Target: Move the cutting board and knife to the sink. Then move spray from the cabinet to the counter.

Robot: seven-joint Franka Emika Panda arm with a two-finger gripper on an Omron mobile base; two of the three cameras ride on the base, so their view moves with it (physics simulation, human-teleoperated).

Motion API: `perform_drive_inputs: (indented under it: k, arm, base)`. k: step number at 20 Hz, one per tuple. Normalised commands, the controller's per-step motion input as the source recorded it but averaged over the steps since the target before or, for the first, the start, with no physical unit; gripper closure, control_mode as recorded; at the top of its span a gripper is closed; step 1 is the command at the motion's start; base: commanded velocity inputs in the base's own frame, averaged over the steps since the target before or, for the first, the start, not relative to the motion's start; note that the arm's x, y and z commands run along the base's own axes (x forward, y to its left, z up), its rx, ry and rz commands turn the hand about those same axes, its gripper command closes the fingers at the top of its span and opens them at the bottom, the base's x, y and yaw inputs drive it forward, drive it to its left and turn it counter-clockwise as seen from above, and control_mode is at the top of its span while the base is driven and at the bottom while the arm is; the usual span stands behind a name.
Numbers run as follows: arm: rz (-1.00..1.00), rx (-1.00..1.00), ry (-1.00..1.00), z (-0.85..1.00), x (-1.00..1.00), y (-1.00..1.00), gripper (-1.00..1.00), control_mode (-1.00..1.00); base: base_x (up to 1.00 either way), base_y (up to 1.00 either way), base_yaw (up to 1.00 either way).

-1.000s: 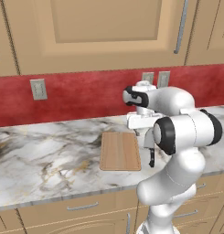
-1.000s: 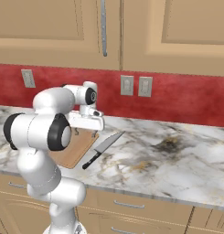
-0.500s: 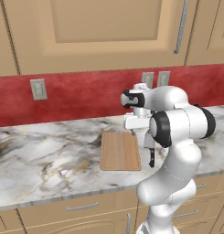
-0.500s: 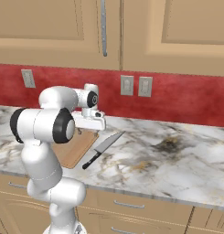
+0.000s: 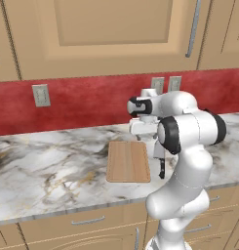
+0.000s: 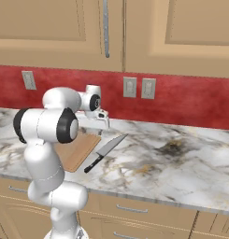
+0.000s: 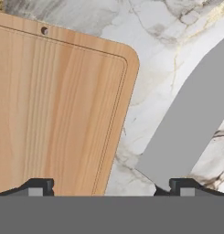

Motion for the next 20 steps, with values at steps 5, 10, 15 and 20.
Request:
perform_drive_inputs:
  k: [5, 10, 15, 20]
  arm:
    - [-0.01, 0.0, -0.04, -0.07, 0.45, 0.0, -1.0, -1.0]
    - [-0.05, 0.03, -0.03, -0.13, 0.45, 0.0, -1.0, -1.0]
    - [-0.11, 0.02, 0.0, -0.18, 0.29, -0.02, -1.0, -1.0]
    - [-0.13, 0.0, 0.0, -0.2, 0.22, 0.0, -1.0, -1.0]
  base:
    - [0.0, 0.0, 0.0]
    - [0.0, 0.0, 0.0]
    - [0.0, 0.0, 0.0]
    - [0.0, 0.0, 0.0]
